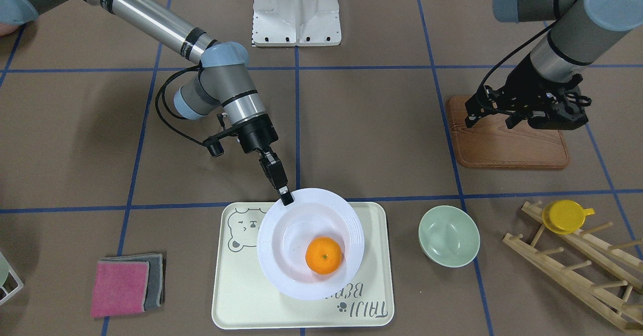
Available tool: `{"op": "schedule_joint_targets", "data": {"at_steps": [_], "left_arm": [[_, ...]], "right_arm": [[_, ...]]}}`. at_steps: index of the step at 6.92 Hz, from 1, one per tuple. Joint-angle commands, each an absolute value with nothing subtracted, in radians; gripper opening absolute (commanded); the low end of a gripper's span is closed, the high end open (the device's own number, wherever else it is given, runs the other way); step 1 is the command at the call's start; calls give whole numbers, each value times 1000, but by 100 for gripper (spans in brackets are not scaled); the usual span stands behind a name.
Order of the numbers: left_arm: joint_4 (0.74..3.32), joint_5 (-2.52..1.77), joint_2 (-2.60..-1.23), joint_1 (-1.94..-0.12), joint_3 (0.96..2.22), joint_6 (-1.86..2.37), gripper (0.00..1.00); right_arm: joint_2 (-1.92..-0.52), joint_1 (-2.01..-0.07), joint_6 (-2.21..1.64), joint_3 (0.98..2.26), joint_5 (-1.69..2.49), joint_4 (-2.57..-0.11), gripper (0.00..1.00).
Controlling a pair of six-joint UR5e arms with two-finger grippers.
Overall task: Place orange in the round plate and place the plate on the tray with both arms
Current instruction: 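Carry the plate with the orange onto the bear tray and lower it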
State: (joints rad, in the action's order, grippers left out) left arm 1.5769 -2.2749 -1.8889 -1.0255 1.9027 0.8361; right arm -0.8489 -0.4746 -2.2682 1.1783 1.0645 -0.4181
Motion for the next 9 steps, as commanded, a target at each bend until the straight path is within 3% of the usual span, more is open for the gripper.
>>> {"op": "schedule_joint_targets", "data": {"at_steps": [1, 2, 4, 7, 9], "left_arm": [[1577, -2275, -1887, -1028, 1902, 834, 97], [1577, -2275, -1887, -1029, 1902, 834, 97], [1577, -2273, -1887, -1034, 1901, 833, 97], [1577, -2275, -1887, -1048, 1901, 831, 97], [1585, -2273, -1818, -1083, 1908, 650, 97]], "right_arm": [[-828, -474, -2264, 1177, 1058, -535, 74], [-828, -474, -2257, 1178, 1068, -546, 99], [-839, -477, -2086, 1228, 1188, -628, 100], [-963, -657, -1453, 1619, 1773, -1160, 100], [-973, -824, -1140, 1684, 1948, -1395, 100]]}}
